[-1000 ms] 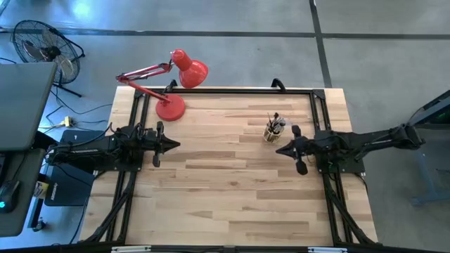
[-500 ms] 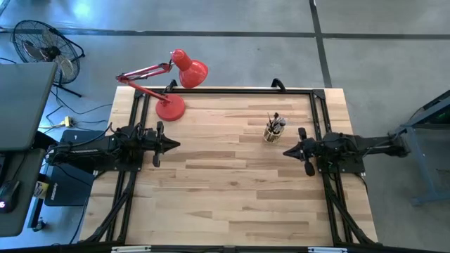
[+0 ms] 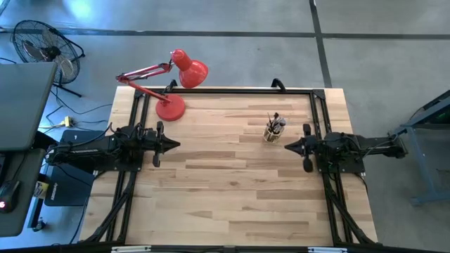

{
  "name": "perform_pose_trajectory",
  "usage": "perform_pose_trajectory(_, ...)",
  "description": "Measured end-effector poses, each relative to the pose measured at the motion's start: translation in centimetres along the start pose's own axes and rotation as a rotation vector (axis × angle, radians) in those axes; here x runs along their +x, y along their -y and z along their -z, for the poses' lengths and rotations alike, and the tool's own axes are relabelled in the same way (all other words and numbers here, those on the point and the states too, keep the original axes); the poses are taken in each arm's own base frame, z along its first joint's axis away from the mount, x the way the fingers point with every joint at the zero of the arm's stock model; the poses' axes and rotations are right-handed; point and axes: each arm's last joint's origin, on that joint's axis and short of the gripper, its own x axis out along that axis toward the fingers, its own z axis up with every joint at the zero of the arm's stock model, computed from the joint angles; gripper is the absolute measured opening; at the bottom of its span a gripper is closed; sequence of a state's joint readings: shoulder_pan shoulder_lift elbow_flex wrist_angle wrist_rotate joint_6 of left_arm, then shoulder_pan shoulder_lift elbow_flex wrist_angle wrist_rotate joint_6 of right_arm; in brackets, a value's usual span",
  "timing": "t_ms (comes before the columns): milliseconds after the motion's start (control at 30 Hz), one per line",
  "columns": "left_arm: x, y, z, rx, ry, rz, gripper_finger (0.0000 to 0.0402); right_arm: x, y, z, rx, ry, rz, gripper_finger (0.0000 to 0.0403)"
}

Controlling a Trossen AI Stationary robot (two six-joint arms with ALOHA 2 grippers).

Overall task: Put items in baskets/containers
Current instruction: Return to Home Position

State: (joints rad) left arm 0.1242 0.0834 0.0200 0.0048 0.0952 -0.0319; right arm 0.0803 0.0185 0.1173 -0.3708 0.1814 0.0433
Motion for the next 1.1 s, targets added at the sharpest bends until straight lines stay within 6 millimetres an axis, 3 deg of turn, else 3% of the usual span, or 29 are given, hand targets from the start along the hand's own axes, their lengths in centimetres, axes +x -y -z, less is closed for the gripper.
perform_pose_trajectory(300, 0.0, 0.0, 0.0, 0.0, 0.0, 0.0, 0.0005, 0.0, 0.12, 0.02, 0.03, 0.0, 0.043, 0.0)
perform_pose_trajectory(600, 0.0, 0.0, 0.0, 0.0, 0.0, 0.0, 0.0005, -0.1, -0.22, 0.24, -0.028, -0.04, -0.085, 0.0)
perform_pose_trajectory(1100, 0.0, 0.0, 0.0, 0.0, 0.0, 0.0, 0.0005, -0.09, -0.23, -0.03, 0.006, -0.014, -0.083, 0.0001)
